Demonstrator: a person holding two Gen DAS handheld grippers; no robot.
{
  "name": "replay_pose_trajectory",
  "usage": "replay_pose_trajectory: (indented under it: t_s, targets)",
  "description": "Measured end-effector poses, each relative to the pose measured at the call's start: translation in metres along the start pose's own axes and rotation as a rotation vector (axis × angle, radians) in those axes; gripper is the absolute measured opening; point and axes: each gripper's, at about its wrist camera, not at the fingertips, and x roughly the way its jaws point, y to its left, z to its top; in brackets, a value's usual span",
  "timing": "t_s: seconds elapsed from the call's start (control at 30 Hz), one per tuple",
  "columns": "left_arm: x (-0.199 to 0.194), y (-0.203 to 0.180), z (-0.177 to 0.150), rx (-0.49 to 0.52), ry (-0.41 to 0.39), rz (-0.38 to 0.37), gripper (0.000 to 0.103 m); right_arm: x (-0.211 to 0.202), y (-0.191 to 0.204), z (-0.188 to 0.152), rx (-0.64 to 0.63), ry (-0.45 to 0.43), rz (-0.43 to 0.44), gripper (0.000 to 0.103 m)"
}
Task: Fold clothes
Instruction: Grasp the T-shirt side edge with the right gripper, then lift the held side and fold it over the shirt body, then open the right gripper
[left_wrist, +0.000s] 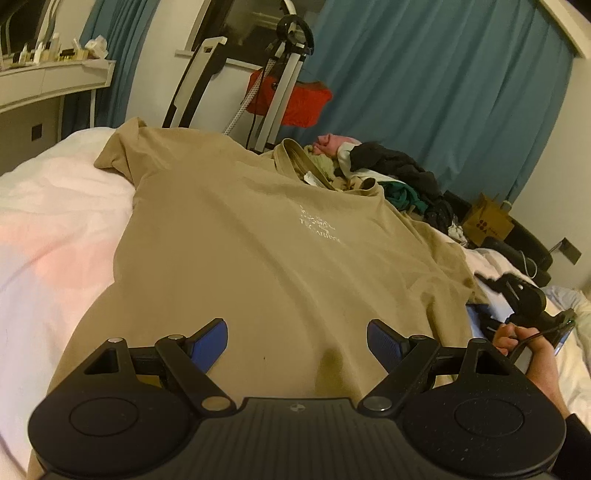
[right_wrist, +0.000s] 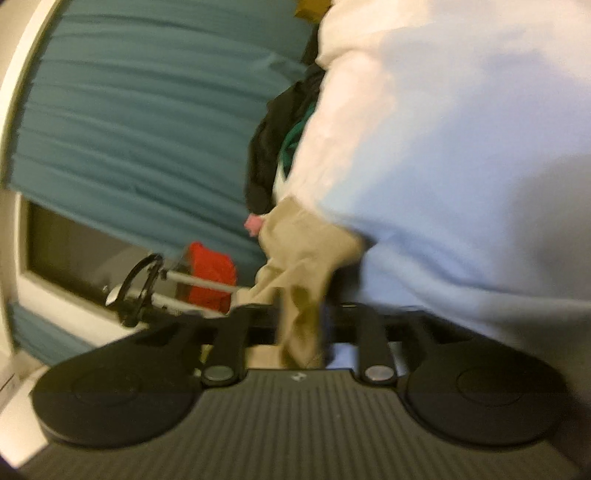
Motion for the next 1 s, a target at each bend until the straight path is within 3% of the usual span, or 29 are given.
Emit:
replay_pose_trajectory:
  t_s: [0.07, 0.3, 0.5, 0.53, 0.6, 0.63, 0.87, 1.0]
  targets:
    - [0.001, 0.0, 0.001, -0.002, -0.007, 0.004, 0.084, 0.003, 0.002, -0.002, -0.011, 0.015, 0.03, 0.063]
    - [0.007, 0.001, 0.003, -0.003, -0.016, 0.015, 0.084, 0.051, 0.008, 0.003, -0.067, 0.083, 0.085, 0.063]
    - [0.02, 0.0, 0.007, 0.02, -0.02, 0.023, 0.084, 0.102, 0.028, 0.017, -0.161, 0.082, 0.032, 0.064]
    - [0.023, -0.001, 0.007, 0.032, -0.024, 0.032, 0.084, 0.109, 0.036, 0.017, -0.199, 0.09, 0.016, 0.059]
    - [0.028, 0.0, 0.009, 0.027, -0.022, 0.037, 0.084, 0.12, 0.048, 0.019, -0.277, 0.102, -0.027, 0.029]
    - [0.03, 0.001, 0.01, 0.022, -0.019, 0.036, 0.084, 0.122, 0.053, 0.019, -0.316, 0.106, -0.053, 0.006]
    - [0.021, 0.006, 0.026, 0.031, -0.026, 0.075, 0.084, 0.102, 0.096, 0.038, -0.559, -0.025, -0.207, 0.006]
    - [0.006, 0.011, 0.037, 0.069, -0.021, 0.106, 0.084, 0.09, 0.148, 0.011, -0.756, -0.092, -0.3, 0.006]
